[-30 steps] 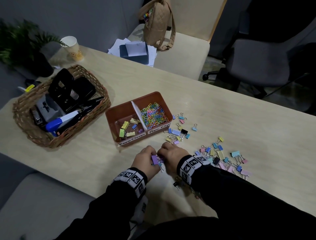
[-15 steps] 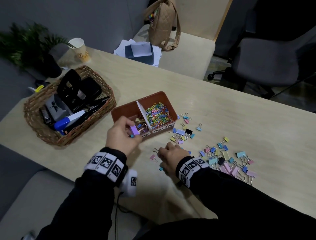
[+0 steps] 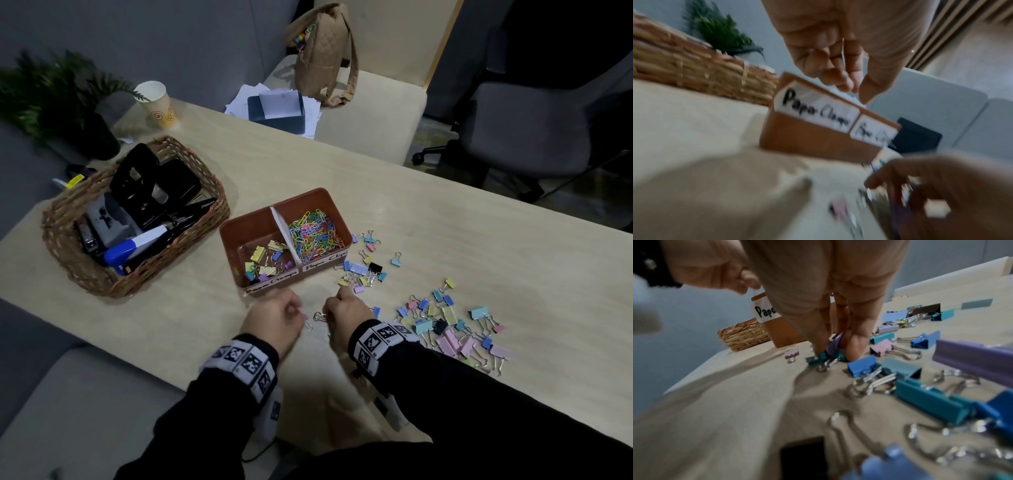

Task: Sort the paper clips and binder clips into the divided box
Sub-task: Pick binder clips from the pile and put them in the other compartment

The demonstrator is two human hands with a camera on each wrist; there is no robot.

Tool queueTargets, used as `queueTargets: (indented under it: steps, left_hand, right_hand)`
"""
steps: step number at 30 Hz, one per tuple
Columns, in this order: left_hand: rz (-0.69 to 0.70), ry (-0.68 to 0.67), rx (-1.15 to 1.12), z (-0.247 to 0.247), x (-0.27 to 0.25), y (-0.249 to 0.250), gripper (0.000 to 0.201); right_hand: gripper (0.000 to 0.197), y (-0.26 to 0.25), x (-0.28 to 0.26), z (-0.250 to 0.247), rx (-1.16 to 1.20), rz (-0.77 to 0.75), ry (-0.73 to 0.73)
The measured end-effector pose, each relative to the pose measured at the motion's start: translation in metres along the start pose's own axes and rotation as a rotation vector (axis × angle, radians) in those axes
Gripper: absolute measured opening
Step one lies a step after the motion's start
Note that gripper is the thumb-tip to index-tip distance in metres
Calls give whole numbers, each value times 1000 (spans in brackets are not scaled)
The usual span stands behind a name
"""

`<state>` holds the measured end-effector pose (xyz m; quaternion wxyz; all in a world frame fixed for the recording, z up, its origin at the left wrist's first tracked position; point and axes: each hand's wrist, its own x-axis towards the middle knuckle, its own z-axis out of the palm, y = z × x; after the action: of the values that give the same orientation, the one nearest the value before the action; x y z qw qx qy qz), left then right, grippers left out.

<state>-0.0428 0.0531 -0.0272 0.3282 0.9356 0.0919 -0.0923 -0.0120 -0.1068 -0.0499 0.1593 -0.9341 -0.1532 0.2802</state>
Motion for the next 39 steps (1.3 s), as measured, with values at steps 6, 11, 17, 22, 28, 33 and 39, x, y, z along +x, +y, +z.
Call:
queueTargets:
  steps: [6,11,17,22,28,33,39]
  left_hand:
    - [2,-277,193,28,1,-7,33]
    - [-46,-301,216,30,7,-2,24]
    - [-88,-324,199,30,8,-4,8]
    - [-9,-282,159,31,-6,2,4]
    - [73,-297,99,43,-12,6,36]
    - [0,-305,129,53,1,15,34]
    - [99,-413,293,56,2,34,35]
  right_hand:
    - [30,7,-5,1,49,-37,-2]
    - [29,14,-16,0,95,-17,66]
    - [16,-14,-14,-34,314,-83,263]
    - [30,-58,2,-71,541,-153,279]
    - [21,-35,1,-77,540,-100,408]
    - [11,28,-30,-59,263,44,273]
    - [36,44,-41,-31,-52,54,18]
